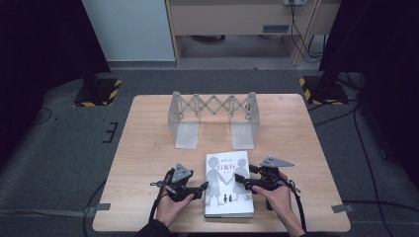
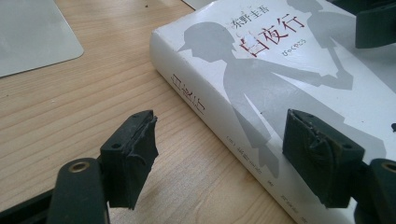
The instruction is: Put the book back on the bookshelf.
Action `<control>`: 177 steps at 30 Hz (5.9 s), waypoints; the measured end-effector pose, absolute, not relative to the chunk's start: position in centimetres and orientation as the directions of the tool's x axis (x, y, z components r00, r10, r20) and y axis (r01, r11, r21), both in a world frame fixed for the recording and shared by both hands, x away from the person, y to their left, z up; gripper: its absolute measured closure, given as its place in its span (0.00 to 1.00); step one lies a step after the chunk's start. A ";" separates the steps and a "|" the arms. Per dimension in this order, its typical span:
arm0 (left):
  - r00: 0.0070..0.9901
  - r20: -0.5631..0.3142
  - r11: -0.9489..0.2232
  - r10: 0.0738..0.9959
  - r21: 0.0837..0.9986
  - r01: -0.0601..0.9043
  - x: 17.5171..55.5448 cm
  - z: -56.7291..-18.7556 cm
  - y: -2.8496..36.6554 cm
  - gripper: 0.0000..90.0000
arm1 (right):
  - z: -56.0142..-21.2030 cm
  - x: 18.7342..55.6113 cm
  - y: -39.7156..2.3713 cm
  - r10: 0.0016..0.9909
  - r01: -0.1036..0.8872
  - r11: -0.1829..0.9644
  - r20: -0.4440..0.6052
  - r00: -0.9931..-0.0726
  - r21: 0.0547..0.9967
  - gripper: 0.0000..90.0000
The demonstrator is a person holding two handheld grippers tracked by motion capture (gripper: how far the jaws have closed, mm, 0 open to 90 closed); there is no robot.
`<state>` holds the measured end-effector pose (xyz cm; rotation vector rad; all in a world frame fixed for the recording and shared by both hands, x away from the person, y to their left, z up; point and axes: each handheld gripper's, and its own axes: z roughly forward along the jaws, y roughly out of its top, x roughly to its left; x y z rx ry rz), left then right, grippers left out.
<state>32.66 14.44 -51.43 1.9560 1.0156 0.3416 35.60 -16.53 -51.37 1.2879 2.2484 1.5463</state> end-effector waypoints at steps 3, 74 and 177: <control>0.626 -0.148 -0.273 0.766 0.806 0.525 32.7 -51.5 14.5 0.28 | -51.0 35.7 -16.4 0.689 0.563 0.087 0.359 -0.630 0.822 0.30; 0.616 -0.256 -0.138 0.745 0.844 0.518 33.2 -51.1 15.8 0.28 | -51.1 36.0 -14.4 0.627 0.691 -0.092 0.581 -0.519 0.717 0.76; 0.627 -0.572 -0.073 0.528 0.705 0.705 33.3 -54.6 12.0 0.04 | -50.4 35.1 -16.2 0.582 0.576 0.076 0.433 -0.689 0.814 0.65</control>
